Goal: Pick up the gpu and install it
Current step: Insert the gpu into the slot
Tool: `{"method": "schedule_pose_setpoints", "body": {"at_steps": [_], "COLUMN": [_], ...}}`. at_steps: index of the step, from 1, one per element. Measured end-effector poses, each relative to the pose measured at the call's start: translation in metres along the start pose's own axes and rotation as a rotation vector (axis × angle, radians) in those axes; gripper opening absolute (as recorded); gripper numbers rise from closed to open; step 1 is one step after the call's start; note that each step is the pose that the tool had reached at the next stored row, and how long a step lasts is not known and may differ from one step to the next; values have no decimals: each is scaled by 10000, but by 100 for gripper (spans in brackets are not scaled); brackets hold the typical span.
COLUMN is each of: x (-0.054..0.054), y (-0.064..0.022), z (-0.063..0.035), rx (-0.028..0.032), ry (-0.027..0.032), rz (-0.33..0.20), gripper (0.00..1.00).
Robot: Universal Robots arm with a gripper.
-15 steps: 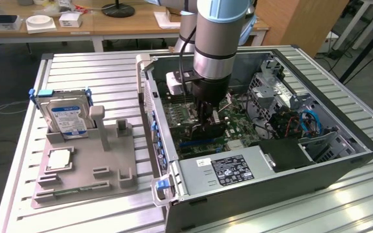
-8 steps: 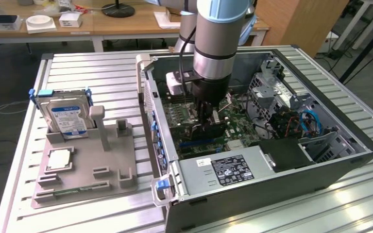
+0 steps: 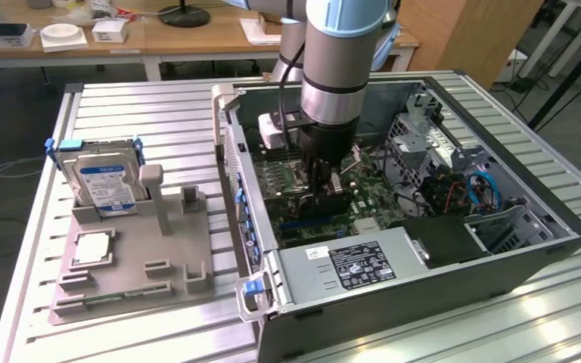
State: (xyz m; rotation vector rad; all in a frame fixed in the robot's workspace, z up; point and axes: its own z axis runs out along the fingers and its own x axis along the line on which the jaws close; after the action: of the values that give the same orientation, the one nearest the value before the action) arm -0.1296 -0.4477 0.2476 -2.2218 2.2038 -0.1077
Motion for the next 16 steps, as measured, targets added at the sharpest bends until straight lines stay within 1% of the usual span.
{"method": "schedule_pose_setpoints", "body": {"at_steps": [6, 9, 10, 16], "x": [-6, -11, -11, -11], "y": [5, 26, 32, 51], "z": [-1, 5, 8, 20], "rx": [12, 96, 114, 166], "ry": [0, 3, 3, 2], "rz": [4, 6, 7, 8], "gripper": [26, 26, 26, 26]}}
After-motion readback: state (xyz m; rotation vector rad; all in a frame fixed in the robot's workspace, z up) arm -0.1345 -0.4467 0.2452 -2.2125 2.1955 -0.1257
